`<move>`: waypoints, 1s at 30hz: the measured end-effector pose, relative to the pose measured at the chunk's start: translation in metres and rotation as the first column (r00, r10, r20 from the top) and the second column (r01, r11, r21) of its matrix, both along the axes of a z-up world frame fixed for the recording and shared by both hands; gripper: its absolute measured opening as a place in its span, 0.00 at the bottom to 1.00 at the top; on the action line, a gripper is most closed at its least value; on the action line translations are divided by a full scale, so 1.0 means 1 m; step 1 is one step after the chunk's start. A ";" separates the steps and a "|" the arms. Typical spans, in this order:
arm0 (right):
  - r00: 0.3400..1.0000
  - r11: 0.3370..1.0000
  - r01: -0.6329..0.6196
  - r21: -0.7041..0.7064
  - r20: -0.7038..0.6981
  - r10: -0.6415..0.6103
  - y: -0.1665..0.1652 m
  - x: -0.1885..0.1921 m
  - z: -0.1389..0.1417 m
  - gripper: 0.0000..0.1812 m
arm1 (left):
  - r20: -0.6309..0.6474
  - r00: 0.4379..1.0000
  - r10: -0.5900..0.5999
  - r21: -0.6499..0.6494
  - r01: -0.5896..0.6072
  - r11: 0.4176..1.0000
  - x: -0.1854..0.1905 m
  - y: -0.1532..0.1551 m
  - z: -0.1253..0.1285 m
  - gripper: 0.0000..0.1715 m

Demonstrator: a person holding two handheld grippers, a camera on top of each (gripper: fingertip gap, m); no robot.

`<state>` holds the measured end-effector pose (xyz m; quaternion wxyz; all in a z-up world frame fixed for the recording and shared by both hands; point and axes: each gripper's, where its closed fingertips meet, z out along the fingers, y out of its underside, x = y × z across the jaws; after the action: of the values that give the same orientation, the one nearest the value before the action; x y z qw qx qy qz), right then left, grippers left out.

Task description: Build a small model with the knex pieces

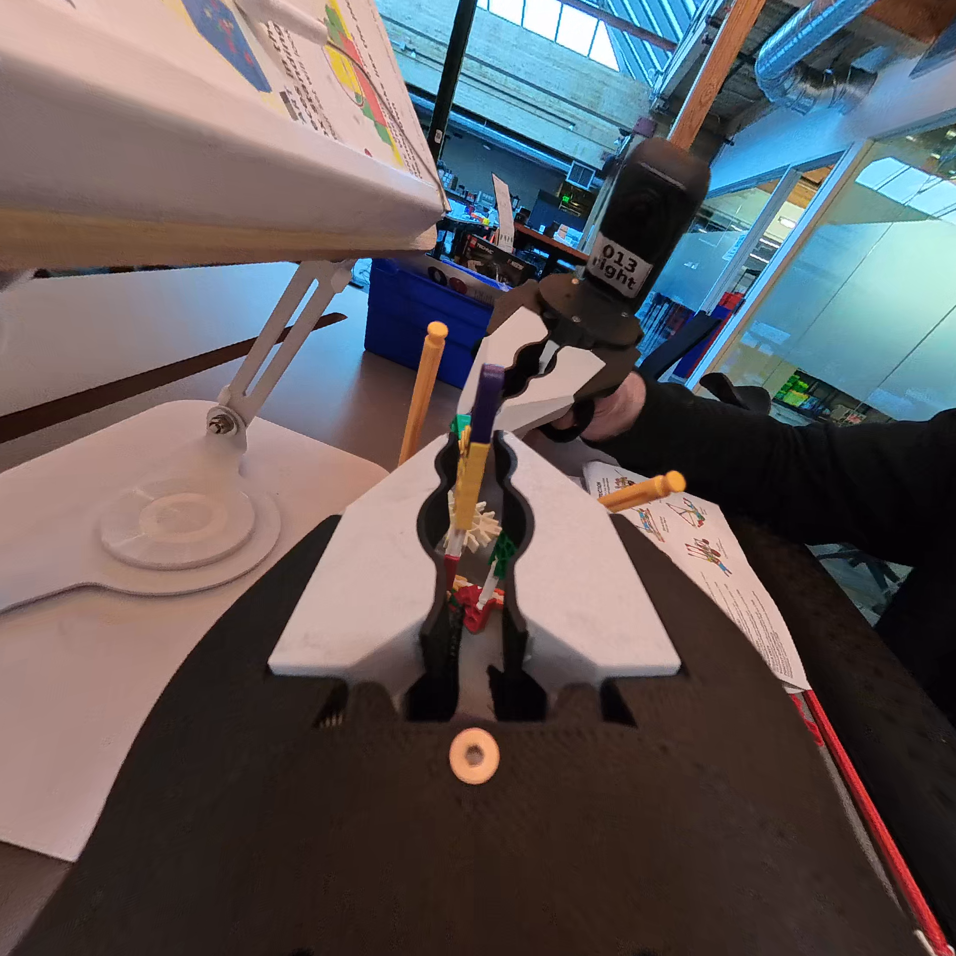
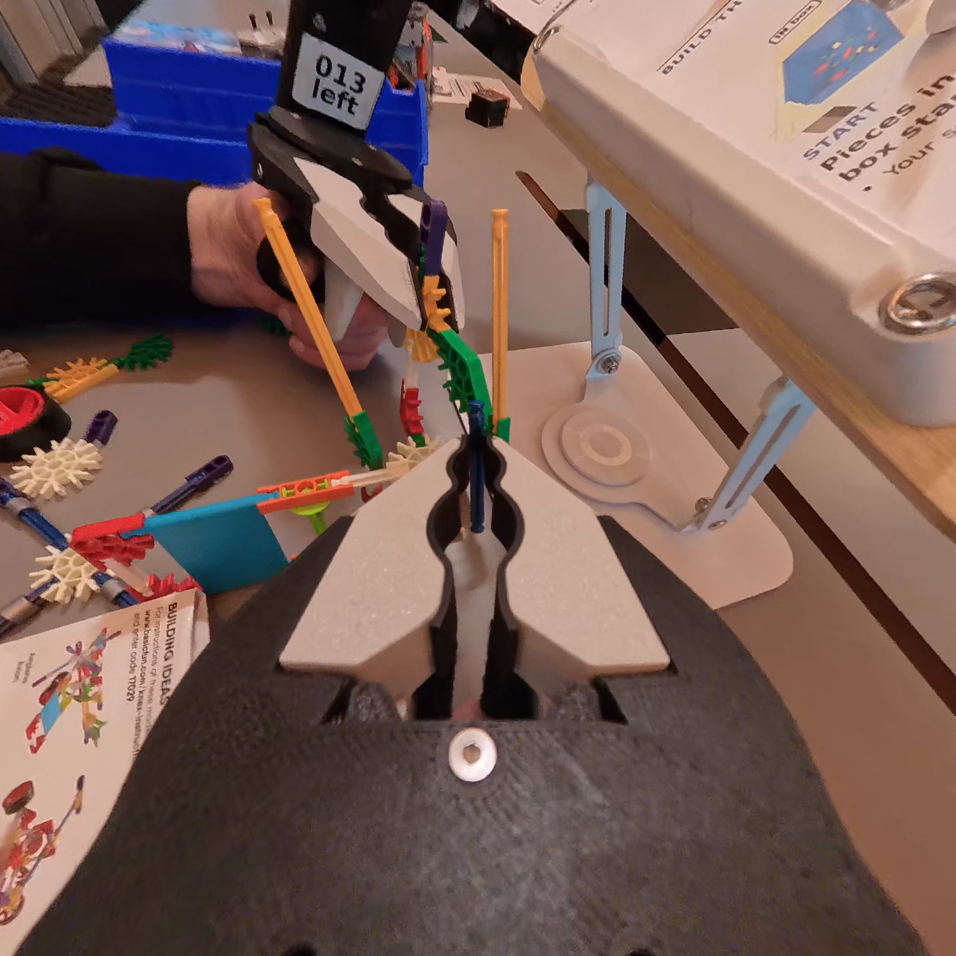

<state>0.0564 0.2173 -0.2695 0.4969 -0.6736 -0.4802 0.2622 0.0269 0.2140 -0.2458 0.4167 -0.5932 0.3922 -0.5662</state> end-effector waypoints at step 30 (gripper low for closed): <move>0.952 0.977 0.043 0.209 0.287 -0.103 0.002 0.005 0.002 0.07 | -0.134 0.991 0.024 0.142 -0.004 0.990 0.016 -0.009 -0.004 0.03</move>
<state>0.0616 0.2195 -0.2679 0.4939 -0.6692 -0.5478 0.0903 0.0431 0.2054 -0.2500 0.4341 -0.6020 0.4547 -0.4923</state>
